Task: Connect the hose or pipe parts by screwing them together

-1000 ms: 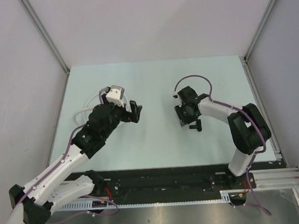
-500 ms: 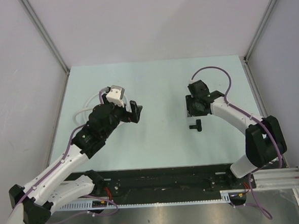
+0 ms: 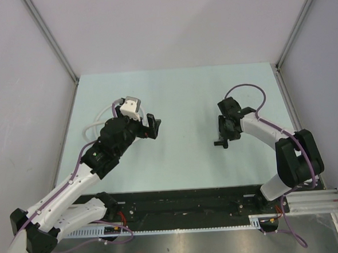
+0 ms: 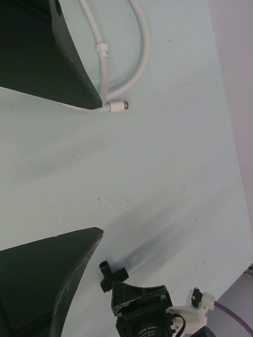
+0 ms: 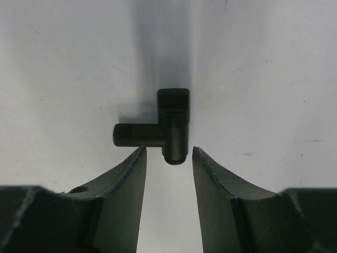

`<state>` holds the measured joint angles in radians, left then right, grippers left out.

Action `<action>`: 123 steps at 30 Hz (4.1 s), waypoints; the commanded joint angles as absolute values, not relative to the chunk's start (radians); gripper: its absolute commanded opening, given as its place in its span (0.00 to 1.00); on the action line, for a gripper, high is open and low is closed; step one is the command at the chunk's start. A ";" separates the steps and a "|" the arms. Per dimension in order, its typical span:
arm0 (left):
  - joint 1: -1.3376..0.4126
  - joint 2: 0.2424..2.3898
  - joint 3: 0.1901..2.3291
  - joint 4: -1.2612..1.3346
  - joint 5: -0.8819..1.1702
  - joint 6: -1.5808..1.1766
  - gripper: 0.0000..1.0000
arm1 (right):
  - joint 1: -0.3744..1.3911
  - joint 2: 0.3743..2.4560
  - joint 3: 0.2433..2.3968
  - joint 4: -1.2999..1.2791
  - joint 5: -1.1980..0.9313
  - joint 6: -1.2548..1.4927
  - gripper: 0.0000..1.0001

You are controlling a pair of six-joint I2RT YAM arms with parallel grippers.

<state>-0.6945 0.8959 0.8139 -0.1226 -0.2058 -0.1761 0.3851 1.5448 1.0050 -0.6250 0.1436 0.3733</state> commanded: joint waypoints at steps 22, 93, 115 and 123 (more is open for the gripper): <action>-0.698 0.896 0.857 -0.107 -0.181 -0.179 1.00 | 0.362 1.563 0.910 -0.561 0.057 0.308 0.43; -0.575 1.353 1.043 -0.117 0.828 -0.500 0.67 | 0.969 1.002 0.788 -0.067 0.031 -0.075 0.03; -0.600 1.241 0.983 -0.017 0.530 -0.643 0.00 | 0.950 0.856 0.721 0.073 0.111 0.428 0.89; -0.597 1.082 0.815 0.303 0.499 -0.848 0.00 | 0.940 0.916 0.692 0.261 0.020 0.661 0.79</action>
